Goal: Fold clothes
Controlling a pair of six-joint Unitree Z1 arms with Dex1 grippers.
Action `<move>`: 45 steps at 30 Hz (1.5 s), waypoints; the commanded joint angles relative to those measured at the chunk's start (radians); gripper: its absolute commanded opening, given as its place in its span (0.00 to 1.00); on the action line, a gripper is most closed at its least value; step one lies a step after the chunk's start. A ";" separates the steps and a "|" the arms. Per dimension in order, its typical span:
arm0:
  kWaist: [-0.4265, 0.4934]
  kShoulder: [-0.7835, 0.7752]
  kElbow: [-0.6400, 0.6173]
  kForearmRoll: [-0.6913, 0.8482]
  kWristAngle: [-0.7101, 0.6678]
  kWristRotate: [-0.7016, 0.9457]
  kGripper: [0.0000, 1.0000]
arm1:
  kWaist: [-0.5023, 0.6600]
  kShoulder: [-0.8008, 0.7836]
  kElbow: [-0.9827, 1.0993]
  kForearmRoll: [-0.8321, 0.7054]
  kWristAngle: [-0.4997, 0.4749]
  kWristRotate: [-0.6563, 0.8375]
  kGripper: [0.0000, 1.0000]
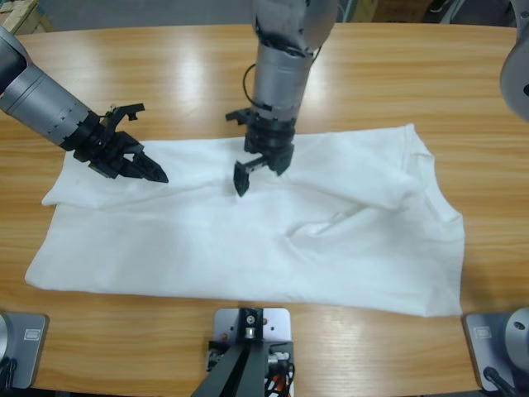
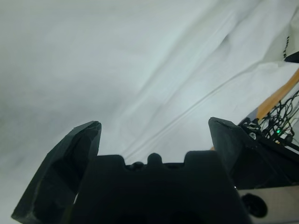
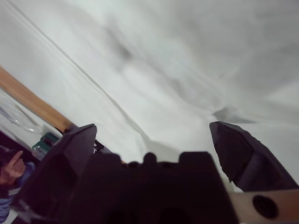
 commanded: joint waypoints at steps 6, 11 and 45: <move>0.017 0.038 0.027 -0.013 0.004 -0.011 0.90 | 0.022 -0.061 0.004 0.096 -0.105 0.025 1.00; 0.017 0.039 0.027 -0.013 0.004 -0.010 0.90 | 0.011 -0.097 -0.012 0.095 -0.236 0.018 1.00; 0.018 0.066 0.020 -0.012 0.001 -0.010 0.90 | 0.012 0.121 -0.084 0.084 -0.040 -0.158 0.98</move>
